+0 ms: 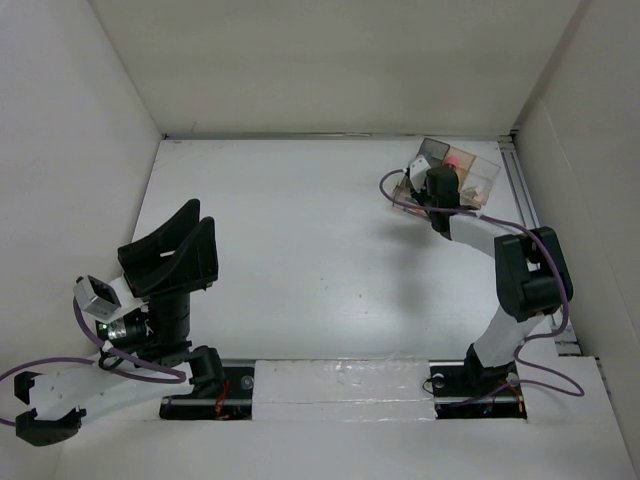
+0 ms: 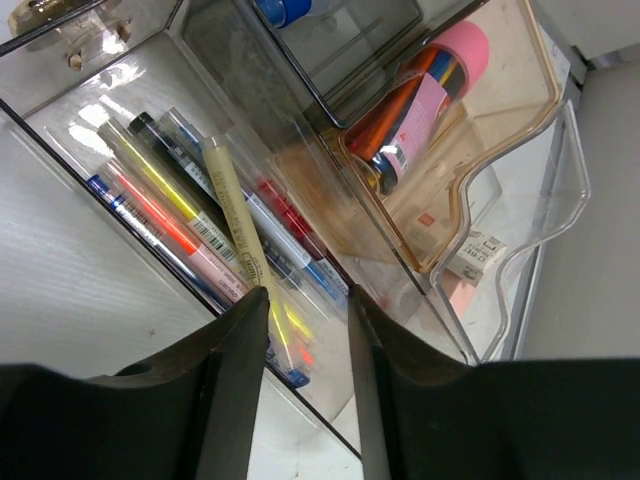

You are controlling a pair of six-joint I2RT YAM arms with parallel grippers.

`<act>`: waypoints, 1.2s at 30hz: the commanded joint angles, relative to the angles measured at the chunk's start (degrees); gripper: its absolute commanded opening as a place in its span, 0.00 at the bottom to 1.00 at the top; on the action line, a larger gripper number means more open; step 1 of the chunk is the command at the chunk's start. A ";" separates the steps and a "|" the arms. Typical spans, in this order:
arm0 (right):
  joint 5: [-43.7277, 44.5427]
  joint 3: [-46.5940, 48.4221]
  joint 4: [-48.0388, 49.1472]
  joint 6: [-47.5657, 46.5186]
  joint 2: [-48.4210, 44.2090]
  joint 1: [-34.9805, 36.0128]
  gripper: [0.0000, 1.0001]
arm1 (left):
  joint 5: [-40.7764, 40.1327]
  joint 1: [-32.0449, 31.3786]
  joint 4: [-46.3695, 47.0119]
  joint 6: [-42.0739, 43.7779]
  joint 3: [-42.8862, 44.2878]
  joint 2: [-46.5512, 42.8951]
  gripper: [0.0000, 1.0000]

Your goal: Organize the desk

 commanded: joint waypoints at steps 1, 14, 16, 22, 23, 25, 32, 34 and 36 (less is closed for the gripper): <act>2.51 -0.43 4.55 1.31 -3.19 1.13 0.44 | 0.24 -0.39 3.02 0.91 1.12 0.06 0.42; -4.40 0.29 5.15 17.56 -24.70 18.34 1.00 | -15.64 -0.39 6.03 6.97 8.82 22.09 0.66; -5.30 -7.08 8.49 20.12 -33.31 24.05 1.00 | -17.86 -0.39 3.65 7.67 11.91 29.11 0.75; 0.66 -28.60 23.26 30.04 -56.32 30.66 1.00 | -19.98 1.01 -2.07 -3.01 14.04 38.10 0.92; 1.98 -30.21 23.97 31.01 -58.72 31.36 1.00 | -19.46 2.41 -3.99 -5.83 13.52 38.55 0.92; 4.35 -32.41 23.28 35.23 -64.94 31.89 1.00 | -18.14 4.43 -7.60 -16.42 13.42 39.78 0.93; 9.37 -36.90 18.97 41.56 -78.06 32.42 1.00 | -9.79 8.66 -30.58 -32.81 20.34 47.94 0.99; 9.03 -36.90 18.44 41.39 -78.34 32.42 1.00 | -8.48 8.66 -31.68 -33.71 20.45 48.13 0.99; 9.55 -36.47 18.00 41.74 -78.00 32.42 1.00 | -7.32 8.66 -32.31 -35.74 18.70 47.61 0.99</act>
